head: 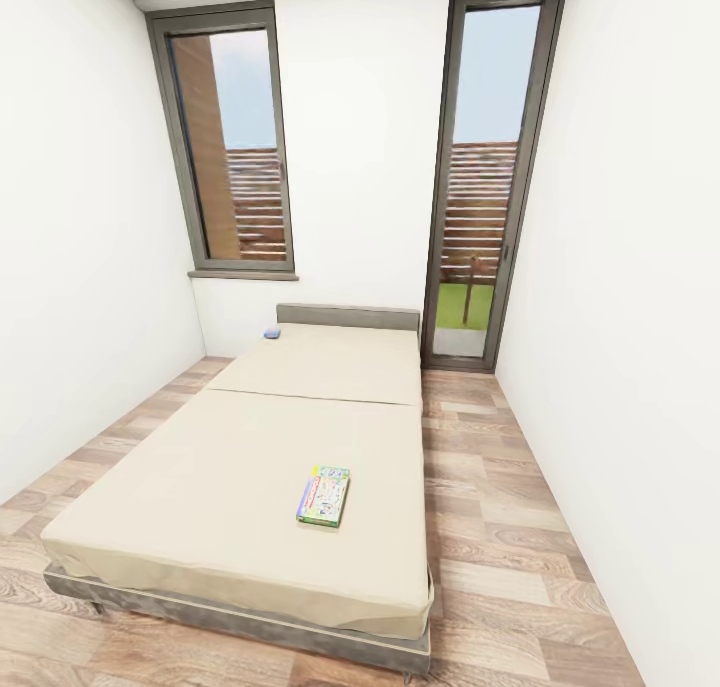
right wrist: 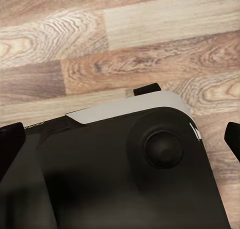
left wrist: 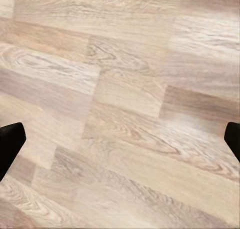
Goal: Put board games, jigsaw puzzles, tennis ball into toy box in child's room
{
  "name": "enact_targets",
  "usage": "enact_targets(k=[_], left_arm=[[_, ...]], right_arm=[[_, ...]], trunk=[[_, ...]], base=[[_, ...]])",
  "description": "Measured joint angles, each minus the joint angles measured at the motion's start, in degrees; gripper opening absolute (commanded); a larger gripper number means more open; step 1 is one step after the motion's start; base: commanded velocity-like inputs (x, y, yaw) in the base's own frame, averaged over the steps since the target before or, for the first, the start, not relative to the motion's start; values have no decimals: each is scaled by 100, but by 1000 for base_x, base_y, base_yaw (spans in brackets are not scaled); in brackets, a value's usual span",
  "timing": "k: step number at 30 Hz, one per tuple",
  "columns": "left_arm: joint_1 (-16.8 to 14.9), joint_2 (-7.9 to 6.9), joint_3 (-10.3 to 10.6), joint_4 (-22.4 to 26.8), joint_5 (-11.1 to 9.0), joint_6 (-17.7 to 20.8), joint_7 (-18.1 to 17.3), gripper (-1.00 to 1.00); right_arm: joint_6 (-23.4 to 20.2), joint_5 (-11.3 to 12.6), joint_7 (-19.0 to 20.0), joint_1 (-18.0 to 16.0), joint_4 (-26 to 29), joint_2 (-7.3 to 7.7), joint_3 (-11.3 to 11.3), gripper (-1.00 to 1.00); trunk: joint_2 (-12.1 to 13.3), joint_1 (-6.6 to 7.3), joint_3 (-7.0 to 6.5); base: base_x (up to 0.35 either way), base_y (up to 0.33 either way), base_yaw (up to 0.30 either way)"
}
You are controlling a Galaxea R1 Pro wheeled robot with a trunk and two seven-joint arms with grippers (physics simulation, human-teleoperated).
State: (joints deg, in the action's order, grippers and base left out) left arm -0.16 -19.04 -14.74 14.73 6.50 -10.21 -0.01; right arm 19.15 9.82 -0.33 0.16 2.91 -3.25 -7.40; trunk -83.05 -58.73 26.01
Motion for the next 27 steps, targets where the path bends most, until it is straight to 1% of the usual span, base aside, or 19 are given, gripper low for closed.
enact_targets(k=[1, 2, 3, 5, 6, 9, 10, 12, 13, 17, 18, 20, 21, 23, 24, 27], left_arm=[[0, -106, -161, 11, -2, -2, -6, 100], [0, -291, -474, 42, -4, -4, -22, 100], [0, -393, -627, 70, -5, -5, -35, 100], [0, -548, -918, 163, -6, -1, -72, 100], [-1, -665, -1193, 310, -7, 10, -128, 100], [0, -807, -1583, 638, -3, 43, -247, 100], [-2, -872, -1832, 907, 3, 83, -328, 100], [-1, -930, -2078, 1239, 9, 158, -401, 100], [-2, -983, -2310, 1590, 15, 298, -465, 100], [-1, -1136, -2714, 2358, 23, 798, -600, 100], [-2, -1244, -2859, 2705, 16, 1094, -672, 100], [-1, -1380, -2967, 3078, 12, 1449, -767, 100], [-3, -1495, -3033, 3445, 4, 1822, -878, 100], [-1, -1602, -3074, 3869, 0, 2210, -999, 100], [-3, -1665, -3094, 4294, -7, 2573, -1101, 100], [-1, -1717, -3102, 5068, -38, 3133, -1203, 100]], right_arm=[[0, 2, 0, 0, 0, -1, 0, 100], [0, 2, 0, 0, 0, -3, 0, 100], [0, 2, 0, 0, 0, -4, 0, 100], [0, 2, 0, 0, 0, -5, 0, 100], [1, 2, 0, 0, 0, -5, 0, 100], [5, 3, 0, 0, -1, -6, 0, 100], [7, 3, 0, 0, -1, -6, 0, 100], [8, 3, -1, 0, -1, -6, 0, 100], [9, 3, -4, 0, -1, -6, -1, 100], [10, 3, -7, 0, -1, -6, 0, 100], [10, 3, -7, 0, -1, -6, 0, 100], [10, 3, -8, 0, -1, -6, 0, 100], [10, 2, -10, 0, -1, -6, 0, 100], [10, 3, -13, 0, -1, -6, 0, 100], [10, 2, -14, 0, -1, -6, 0, 100], [10, 2, -16, 0, -1, -6, 0, 100]], trunk=[[0, 0, 0], [0, 0, 0], [0, 0, 0], [0, 0, 0], [0, 0, 0], [0, 0, 0], [0, 0, 0], [0, 0, 0], [0, 0, 0], [0, 0, 0], [0, 0, 0], [0, 0, 0], [0, 0, 0], [0, 0, 0], [0, 0, -1], [0, 0, 0]], base=[[0, 0, 0], [0, 0, 0], [0, 0, 0], [0, 0, -58], [0, 0, -134], [0, 0, -187], [0, 0, -223], [0, 0, -237], [0, 0, -246], [0, 0, -253], [0, 0, -258], [0, 0, -259], [0, 0, -260], [0, 0, -261], [0, 0, -261], [0, 0, -262]])
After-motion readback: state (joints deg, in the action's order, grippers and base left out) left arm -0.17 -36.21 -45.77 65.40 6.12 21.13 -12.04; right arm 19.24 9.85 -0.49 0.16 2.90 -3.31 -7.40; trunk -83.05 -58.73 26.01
